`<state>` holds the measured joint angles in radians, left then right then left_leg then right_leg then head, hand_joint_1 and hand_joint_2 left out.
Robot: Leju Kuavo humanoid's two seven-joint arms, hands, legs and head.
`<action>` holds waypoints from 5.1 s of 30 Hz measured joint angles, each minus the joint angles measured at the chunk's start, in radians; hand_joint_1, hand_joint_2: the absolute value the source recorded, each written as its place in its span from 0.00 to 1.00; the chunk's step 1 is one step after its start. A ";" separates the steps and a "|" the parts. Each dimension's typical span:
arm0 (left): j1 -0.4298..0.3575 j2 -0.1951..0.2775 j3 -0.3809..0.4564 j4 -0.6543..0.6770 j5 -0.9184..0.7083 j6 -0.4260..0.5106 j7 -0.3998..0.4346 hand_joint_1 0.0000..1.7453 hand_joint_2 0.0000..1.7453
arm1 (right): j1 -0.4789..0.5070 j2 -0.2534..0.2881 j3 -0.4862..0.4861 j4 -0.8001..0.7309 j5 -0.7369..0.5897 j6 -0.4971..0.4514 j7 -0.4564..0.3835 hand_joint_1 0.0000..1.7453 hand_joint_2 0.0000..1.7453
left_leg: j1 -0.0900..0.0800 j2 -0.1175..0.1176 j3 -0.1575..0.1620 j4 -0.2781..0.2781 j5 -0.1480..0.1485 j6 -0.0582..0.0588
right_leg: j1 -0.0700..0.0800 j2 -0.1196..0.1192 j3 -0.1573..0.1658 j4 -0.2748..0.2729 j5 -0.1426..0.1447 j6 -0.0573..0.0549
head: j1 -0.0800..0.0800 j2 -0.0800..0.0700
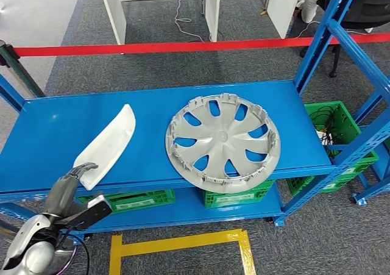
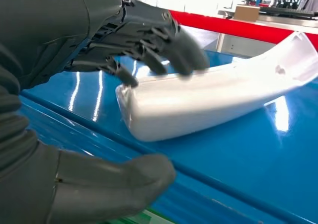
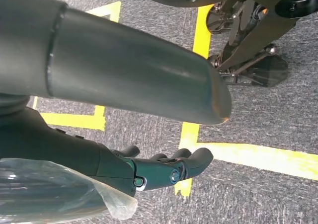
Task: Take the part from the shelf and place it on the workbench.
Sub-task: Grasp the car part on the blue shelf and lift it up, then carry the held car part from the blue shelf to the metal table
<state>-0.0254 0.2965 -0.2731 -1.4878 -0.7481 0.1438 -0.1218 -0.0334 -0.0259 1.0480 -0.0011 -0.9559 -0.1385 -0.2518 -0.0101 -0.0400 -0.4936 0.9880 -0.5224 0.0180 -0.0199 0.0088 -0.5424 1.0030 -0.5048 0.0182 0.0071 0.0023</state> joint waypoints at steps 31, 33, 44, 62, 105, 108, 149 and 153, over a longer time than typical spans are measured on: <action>0.053 -0.032 0.092 -0.126 0.057 0.237 -0.079 1.00 1.00 | -0.001 0.000 0.004 0.000 -0.019 -0.016 -0.019 0.00 0.00 | 0.000 0.000 0.000 0.000 0.000 0.000 | 0.000 0.000 0.000 0.000 0.000 0.000 | 0.000 0.000; 0.059 -0.036 0.100 -0.138 0.057 0.246 -0.086 1.00 1.00 | 0.000 0.000 0.004 0.000 -0.020 -0.016 -0.020 0.00 0.00 | 0.000 0.000 0.000 0.000 0.000 0.000 | 0.000 0.000 0.000 0.000 0.000 0.000 | 0.000 0.000; 0.115 -0.046 0.168 -0.301 0.029 0.392 -0.164 1.00 1.00 | 0.001 0.004 0.004 0.000 -0.046 -0.020 -0.025 0.00 0.00 | 0.000 0.000 0.000 0.000 0.000 0.000 | 0.000 0.000 0.000 0.000 0.000 0.000 | 0.000 0.000; 0.149 -0.045 0.196 -0.384 -0.114 0.513 -0.198 1.00 1.00 | 0.006 0.014 0.002 0.000 -0.060 -0.016 -0.013 0.00 0.00 | 0.000 0.000 0.000 0.000 0.000 0.000 | 0.000 0.000 0.000 0.000 0.000 0.000 | 0.000 0.000; 0.122 0.005 0.177 -0.393 -0.122 0.448 -0.103 1.00 1.00 | -0.007 0.076 -0.024 0.000 -0.117 -0.073 -0.026 0.00 0.00 | 0.007 0.018 -0.045 0.048 -0.011 -0.012 | -0.004 -0.002 0.004 0.005 0.001 -0.007 | 0.005 0.000; 0.123 0.011 0.181 -0.395 -0.122 0.445 -0.103 1.00 1.00 | -0.009 0.085 -0.025 0.000 -0.124 -0.076 -0.026 0.00 0.00 | 0.013 0.026 -0.104 0.213 -0.122 -0.028 | -0.003 -0.012 -0.017 0.004 0.015 -0.022 | 0.002 0.000; 0.112 0.021 0.206 -0.401 -0.101 0.409 -0.130 1.00 1.00 | -0.008 0.123 -0.049 0.001 -0.178 -0.078 -0.049 0.00 0.00 | 0.027 0.033 0.032 0.003 -0.036 -0.020 | 0.011 -0.022 -0.091 0.013 0.083 0.014 | -0.001 0.000; 0.126 0.020 0.226 -0.401 -0.091 0.399 -0.132 1.00 1.00 | 0.001 0.124 -0.049 0.001 -0.177 -0.082 -0.046 0.00 0.00 | 0.024 0.038 -0.018 0.004 0.010 0.012 | 0.008 -0.015 -0.138 0.143 -0.065 0.029 | 0.003 0.000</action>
<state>0.1002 0.3162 -0.0467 -1.8883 -0.8388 0.5424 -0.2538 -0.0328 0.0981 0.9991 0.0001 -1.1334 -0.2204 -0.2980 0.0139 -0.0018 -0.5113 0.9918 -0.5126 0.0304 -0.0120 -0.0061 -0.6807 1.1458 -0.5701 0.0467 0.0104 0.0023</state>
